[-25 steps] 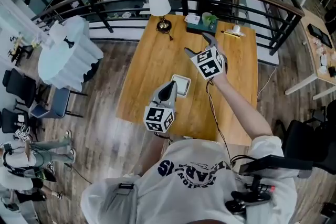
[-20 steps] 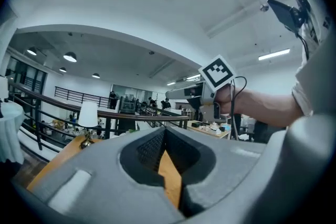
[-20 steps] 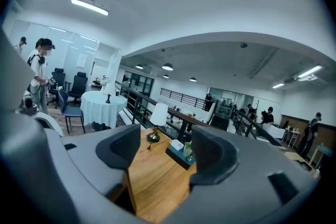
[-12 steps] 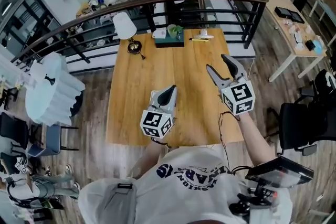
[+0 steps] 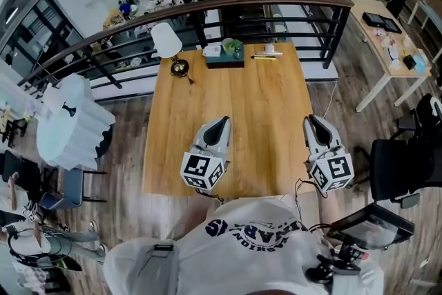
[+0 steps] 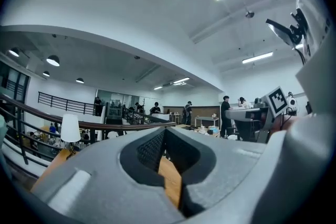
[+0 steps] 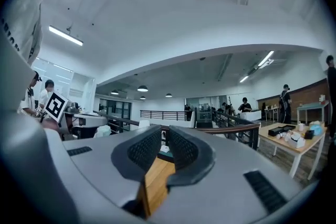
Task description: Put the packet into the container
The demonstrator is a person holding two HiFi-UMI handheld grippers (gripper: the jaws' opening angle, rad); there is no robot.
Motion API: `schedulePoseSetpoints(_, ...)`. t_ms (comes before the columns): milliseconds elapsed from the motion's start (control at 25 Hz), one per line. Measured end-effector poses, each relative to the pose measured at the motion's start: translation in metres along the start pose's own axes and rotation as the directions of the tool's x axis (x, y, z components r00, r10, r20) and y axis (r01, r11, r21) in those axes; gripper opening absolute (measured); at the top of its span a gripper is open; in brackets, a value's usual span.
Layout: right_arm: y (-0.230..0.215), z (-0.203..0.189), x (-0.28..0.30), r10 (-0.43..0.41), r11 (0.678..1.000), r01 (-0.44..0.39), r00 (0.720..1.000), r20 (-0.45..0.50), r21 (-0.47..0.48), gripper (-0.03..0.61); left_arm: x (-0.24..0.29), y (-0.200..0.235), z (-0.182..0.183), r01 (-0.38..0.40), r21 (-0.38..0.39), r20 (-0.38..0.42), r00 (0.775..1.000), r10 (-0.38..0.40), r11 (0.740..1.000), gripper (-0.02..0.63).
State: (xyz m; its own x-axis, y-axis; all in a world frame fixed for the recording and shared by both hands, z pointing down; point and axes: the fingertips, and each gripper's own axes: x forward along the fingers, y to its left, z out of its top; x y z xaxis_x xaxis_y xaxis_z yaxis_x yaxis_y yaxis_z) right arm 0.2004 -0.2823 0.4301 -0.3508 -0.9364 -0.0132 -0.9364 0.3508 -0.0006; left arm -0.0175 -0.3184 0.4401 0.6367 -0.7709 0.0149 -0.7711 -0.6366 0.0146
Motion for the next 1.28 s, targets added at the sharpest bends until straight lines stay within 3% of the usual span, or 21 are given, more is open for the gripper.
schedulePoseSetpoints(520, 0.018, -0.013, 0.017, -0.034, 0.999, 0.033, 0.999, -0.021, -0.02, 0.009, -0.023, 0.024, 0.001, -0.052, -0.004, 0.011, 0.999, 0.052, 0.999, 0.003)
schedulePoseSetpoints(1080, 0.053, -0.012, 0.003, -0.07, 0.997, 0.07, 0.998, -0.004, -0.027, 0.009, -0.054, 0.023, -0.014, -0.002, -0.014, 0.027, 1.0, 0.002, 1.0, 0.003)
schedulePoseSetpoints(1280, 0.069, -0.01, -0.014, -0.062, 0.997, 0.062, 0.998, -0.009, -0.039, 0.009, -0.076, 0.018, -0.011, -0.021, -0.021, 0.045, 0.999, 0.022, 1.0, 0.003)
